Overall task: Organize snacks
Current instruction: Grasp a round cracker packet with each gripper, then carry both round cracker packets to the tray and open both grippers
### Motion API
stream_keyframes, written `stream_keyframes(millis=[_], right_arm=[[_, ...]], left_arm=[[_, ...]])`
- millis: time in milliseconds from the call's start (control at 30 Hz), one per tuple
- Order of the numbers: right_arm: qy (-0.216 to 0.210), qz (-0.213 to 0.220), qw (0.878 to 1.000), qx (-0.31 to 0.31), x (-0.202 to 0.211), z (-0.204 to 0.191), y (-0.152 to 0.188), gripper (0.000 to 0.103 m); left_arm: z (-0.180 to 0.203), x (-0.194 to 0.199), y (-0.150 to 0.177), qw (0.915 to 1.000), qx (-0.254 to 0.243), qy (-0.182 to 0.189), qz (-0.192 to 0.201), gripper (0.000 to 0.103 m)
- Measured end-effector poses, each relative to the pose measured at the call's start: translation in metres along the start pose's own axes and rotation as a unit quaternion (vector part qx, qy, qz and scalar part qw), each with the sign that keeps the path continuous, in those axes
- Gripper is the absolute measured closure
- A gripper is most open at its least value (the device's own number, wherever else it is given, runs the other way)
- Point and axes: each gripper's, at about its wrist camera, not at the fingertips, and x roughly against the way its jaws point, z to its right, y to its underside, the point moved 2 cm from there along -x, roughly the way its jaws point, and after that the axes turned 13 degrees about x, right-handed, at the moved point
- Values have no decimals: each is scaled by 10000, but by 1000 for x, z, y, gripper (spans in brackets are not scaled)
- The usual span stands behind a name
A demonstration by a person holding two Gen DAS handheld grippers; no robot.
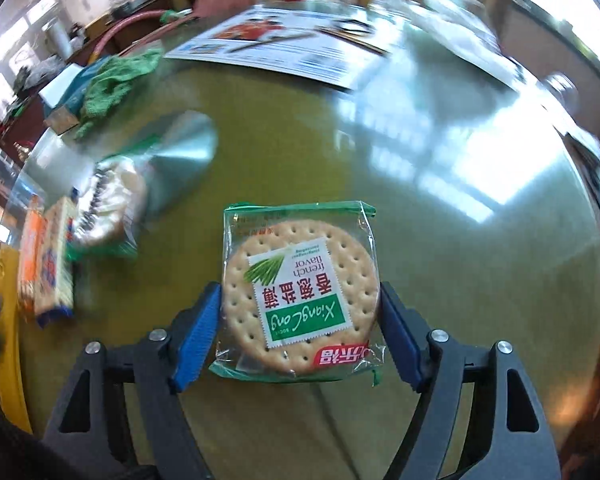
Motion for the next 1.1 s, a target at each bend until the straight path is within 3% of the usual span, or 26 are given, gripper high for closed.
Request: stream_keyframes(millis=[67, 167, 300, 400, 533, 633, 733, 833, 1100], right_arm=[[42, 55, 9996, -272, 8, 18, 16, 27], [-117, 181, 9994, -287, 17, 26, 33, 27], [-307, 329, 9986, -281, 23, 27, 42, 27], [-353, 382, 9980, -366, 24, 28, 43, 27], [-326, 398, 9981, -329, 23, 24, 42, 27], [-316, 427, 9984, -183, 24, 16, 46, 27], [-491, 479, 9976, -106, 31, 11, 57, 27], [-983, 545, 9934, -214, 40, 14, 73, 27], [-1231, 613, 9902, -256, 59, 6, 114, 27]], left_arm=[[12, -22, -14, 9999, -81, -87, -59, 24], [15, -48, -35, 9994, 275, -57, -186, 24], [12, -80, -55, 9971, 400, -550, -352, 23], [10, -91, -51, 9955, 415, -642, -559, 24], [21, -87, -34, 9949, 156, -948, -293, 27], [31, -81, -18, 9951, -22, -925, -347, 27], [40, -68, 10, 9960, -168, -729, -498, 27], [40, -43, 52, 9974, -254, -371, -562, 27], [7, 24, 158, 9948, -304, 701, -671, 27]])
